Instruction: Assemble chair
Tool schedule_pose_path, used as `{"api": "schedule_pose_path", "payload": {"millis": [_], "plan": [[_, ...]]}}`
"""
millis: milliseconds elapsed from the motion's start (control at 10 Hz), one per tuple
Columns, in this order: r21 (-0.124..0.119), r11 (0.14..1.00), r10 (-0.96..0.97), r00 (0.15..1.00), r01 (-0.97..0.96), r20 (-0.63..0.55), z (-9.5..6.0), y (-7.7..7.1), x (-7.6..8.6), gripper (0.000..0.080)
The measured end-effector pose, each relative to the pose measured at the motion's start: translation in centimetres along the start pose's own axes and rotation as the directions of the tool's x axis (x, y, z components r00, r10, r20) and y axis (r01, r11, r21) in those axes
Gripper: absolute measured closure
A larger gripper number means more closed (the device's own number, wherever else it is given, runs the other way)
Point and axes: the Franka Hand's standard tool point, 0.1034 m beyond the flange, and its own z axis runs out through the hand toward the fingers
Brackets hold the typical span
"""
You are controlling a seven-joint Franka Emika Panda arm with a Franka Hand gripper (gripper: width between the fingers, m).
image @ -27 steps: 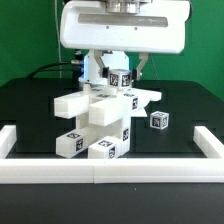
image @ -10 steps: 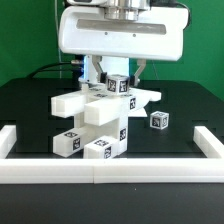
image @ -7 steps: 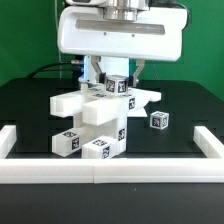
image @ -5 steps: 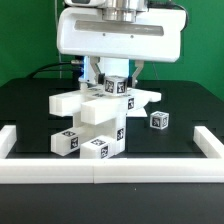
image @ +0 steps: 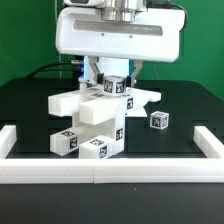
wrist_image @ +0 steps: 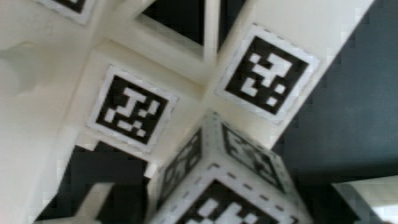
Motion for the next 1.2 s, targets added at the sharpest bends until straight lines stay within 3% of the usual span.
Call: {"api": "schedule_pose_path", "payload": {"millis": [100,200,900,1200], "plan": [[0.000,1.000,0.000,1.000,0.000,0.000,0.00,0.00,0.00,0.0236],[0.000,1.000,0.000,1.000,0.000,0.000,0.00,0.00,0.00,0.0176],[0.000,1.000,0.000,1.000,0.000,0.000,0.00,0.00,0.00,0.0150],[0.011,0.997,-0.070,0.998,0.070,0.001,-0.35,0.15,-0.51,0.0150]]}}
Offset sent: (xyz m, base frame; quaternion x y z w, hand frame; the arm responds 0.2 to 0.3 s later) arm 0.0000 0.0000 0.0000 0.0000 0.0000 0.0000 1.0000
